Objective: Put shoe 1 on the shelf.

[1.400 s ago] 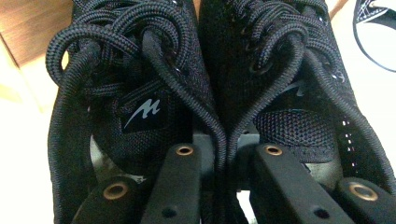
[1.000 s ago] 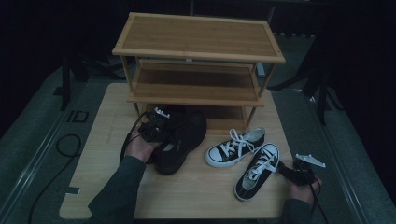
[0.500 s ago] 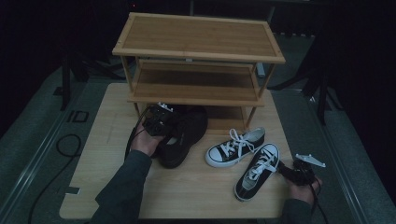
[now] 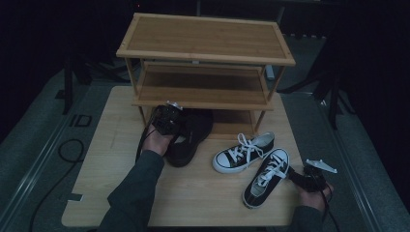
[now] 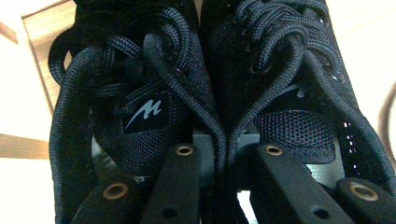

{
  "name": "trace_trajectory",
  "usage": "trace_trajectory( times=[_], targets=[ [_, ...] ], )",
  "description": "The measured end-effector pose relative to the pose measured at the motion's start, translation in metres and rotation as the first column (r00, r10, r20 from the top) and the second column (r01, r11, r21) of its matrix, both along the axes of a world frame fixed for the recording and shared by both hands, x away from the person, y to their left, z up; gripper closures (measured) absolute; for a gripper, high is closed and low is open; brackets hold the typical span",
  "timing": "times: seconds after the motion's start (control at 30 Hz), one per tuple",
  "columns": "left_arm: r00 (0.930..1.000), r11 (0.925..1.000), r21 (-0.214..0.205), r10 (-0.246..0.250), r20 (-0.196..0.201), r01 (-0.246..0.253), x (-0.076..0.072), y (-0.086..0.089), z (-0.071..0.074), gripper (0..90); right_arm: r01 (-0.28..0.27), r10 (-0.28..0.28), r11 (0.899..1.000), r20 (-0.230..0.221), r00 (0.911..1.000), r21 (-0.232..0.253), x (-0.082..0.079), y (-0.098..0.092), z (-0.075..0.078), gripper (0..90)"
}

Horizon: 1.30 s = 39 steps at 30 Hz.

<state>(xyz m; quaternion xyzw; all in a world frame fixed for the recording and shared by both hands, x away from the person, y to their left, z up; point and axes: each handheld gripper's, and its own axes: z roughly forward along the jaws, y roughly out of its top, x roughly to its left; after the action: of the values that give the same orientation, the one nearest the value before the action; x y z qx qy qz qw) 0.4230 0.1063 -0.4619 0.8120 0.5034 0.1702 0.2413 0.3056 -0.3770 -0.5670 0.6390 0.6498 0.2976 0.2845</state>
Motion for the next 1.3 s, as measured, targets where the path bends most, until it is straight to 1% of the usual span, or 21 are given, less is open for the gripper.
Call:
trace_trajectory(
  times=[0.13,0.3,0.5,0.6,0.67,0.77,0.8,0.87,0.93,1.07,1.13,1.17,1.3],
  targets=[
    [0.9997,0.9995,0.020,0.025,0.007,-0.025,0.004,-0.003,-0.003,84.2,0.000,0.000,1.000,0.000,1.0000,0.000,0.000,0.000,0.000,31.3],
    [0.9979,0.9979,0.014,0.063,0.013,-0.063,0.008,-0.006,-0.007,84.1,0.000,0.000,1.000,0.000,1.0000,0.000,0.000,0.000,0.000,31.3],
    [0.9934,0.9937,0.012,0.111,0.029,-0.112,0.010,-0.010,-0.010,84.0,-0.001,0.001,1.000,0.000,1.0000,0.000,0.000,0.000,0.000,31.3],
    [0.9920,0.9923,0.020,0.122,0.034,-0.122,0.011,-0.012,-0.010,84.0,-0.001,0.001,1.000,0.000,1.0000,-0.001,0.000,0.000,0.000,31.3],
    [0.9919,0.9920,0.027,0.122,0.037,-0.123,0.011,-0.014,-0.010,83.8,-0.001,0.001,1.000,0.000,1.0000,-0.001,0.000,0.000,0.000,31.3],
    [0.9924,0.9927,0.026,0.117,0.037,-0.118,0.012,-0.015,-0.010,83.2,-0.001,0.001,1.000,0.000,1.0000,-0.001,0.000,0.000,0.000,31.3],
    [0.9924,0.9928,0.023,0.116,0.041,-0.117,0.012,-0.016,-0.011,82.7,-0.001,0.001,1.000,0.000,1.0000,-0.001,0.000,0.000,0.000,31.3],
    [0.9916,0.9921,0.035,0.119,0.052,-0.121,0.012,-0.016,-0.011,81.0,-0.001,0.001,1.000,0.000,1.0000,0.000,0.000,0.000,0.000,31.3],
    [0.9927,0.9930,0.035,0.111,0.048,-0.113,0.012,-0.015,-0.011,76.5,-0.001,0.001,1.000,0.000,1.0000,-0.001,0.000,0.000,0.000,31.3],
    [0.9946,0.9943,0.049,0.093,0.047,-0.095,0.011,-0.014,-0.010,66.5,-0.001,0.001,1.000,0.000,1.0000,-0.001,0.000,0.000,0.000,31.4],
    [0.9951,0.9952,0.038,0.089,0.043,-0.090,0.010,-0.012,-0.009,62.9,-0.001,0.001,1.000,0.000,1.0000,-0.001,0.000,0.000,0.000,31.3],
    [0.9952,0.9957,0.030,0.087,0.044,-0.088,0.010,-0.011,-0.008,62.2,-0.001,0.001,1.000,0.000,1.0000,-0.001,0.000,0.000,0.000,31.3],
    [0.9963,0.9971,0.032,0.068,0.053,-0.070,0.006,-0.007,-0.002,58.1,-0.001,0.001,1.000,0.000,1.0000,-0.001,0.000,0.000,0.000,31.3]
  ],
)
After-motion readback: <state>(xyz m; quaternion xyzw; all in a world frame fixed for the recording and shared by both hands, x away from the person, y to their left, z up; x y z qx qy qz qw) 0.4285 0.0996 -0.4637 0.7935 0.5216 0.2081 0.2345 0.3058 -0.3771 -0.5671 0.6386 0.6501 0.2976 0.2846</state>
